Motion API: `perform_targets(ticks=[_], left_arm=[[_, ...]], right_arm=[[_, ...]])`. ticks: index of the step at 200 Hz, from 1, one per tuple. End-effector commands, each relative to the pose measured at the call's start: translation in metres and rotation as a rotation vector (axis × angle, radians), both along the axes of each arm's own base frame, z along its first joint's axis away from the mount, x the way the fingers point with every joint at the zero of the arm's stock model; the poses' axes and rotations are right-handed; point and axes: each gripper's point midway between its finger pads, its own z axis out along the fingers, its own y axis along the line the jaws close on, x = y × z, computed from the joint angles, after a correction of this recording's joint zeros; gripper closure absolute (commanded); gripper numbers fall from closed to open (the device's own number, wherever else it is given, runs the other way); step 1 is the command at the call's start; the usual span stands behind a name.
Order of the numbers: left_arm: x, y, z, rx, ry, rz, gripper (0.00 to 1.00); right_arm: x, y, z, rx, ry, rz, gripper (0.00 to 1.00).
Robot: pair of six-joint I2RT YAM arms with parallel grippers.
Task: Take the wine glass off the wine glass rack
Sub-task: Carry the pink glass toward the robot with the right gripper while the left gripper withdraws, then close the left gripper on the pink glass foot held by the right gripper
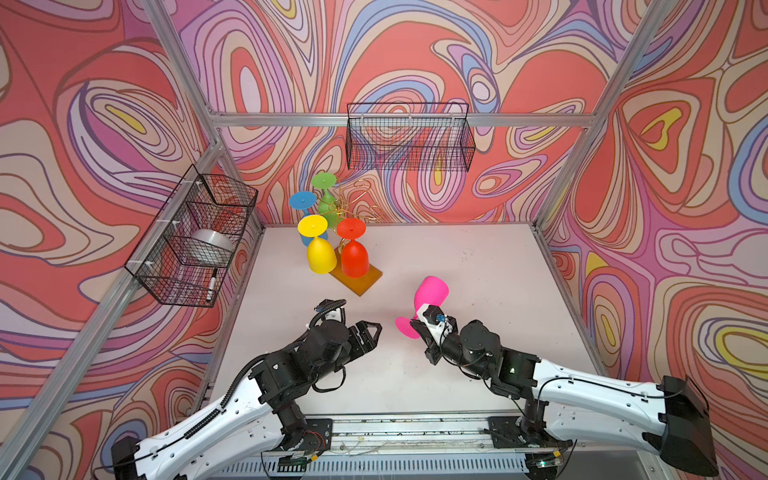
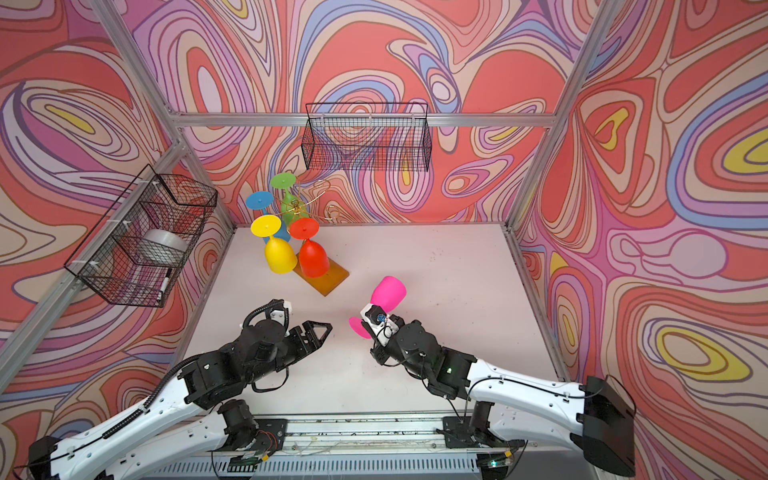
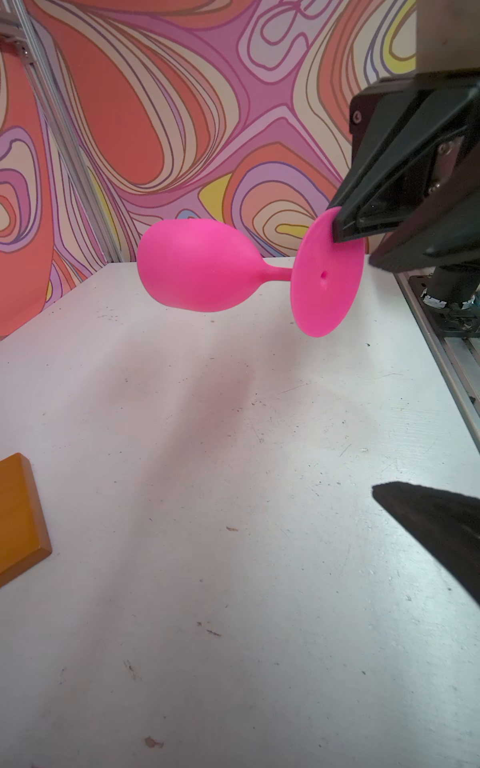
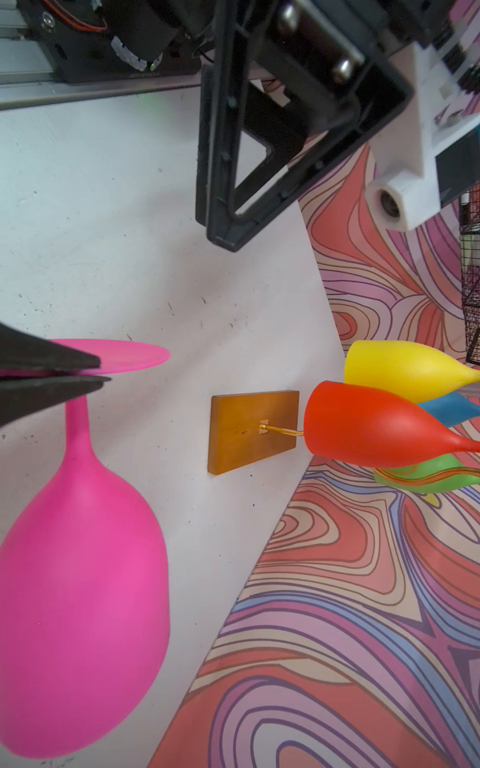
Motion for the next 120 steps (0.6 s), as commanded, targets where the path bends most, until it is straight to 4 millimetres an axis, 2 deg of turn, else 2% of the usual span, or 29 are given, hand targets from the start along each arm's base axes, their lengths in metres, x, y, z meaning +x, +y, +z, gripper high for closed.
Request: perform_targets(ticks=[1,19,22,26,38,51,83,120], left_arm=[[0.001,0.011,-0.020,-0.034,0.077,0.111,0.18],[0.008,0.005,-0.035,-0.163,0.134,0.161,0.19],[0.007,0.006,-0.048,-0.171,0.160,0.172,0.20],[0.009,0.006,-0.055,-0.196,0.184,0.187,0.21],[0.015,-0.002,-0.063,-0.319,0.224,0.205,0.23],[0.020,-0.005,-0.067,-0.372,0.255,0.214,0.24],[0.027,-0.007,-0.059,-0.398,0.281,0.213,0.25],[0.023,-0.002,-0.074,-0.489,0.349,0.265,0.29]], right_arm=[[0.005,0.007,0.025,0.010,-0.096,-0.018,1.00],[0.003,0.011,0.019,-0.026,-0.126,-0.011,1.00],[0.003,0.011,0.018,-0.032,-0.133,-0.012,1.00],[0.003,0.011,0.017,-0.042,-0.140,-0.013,1.00],[0.003,0.012,0.013,-0.064,-0.161,-0.017,1.00],[0.003,0.013,0.011,-0.075,-0.180,-0.021,1.00],[-0.002,0.023,0.000,-0.130,-0.244,0.003,1.00],[-0.011,0.037,-0.017,-0.233,-0.318,0.024,1.00]])
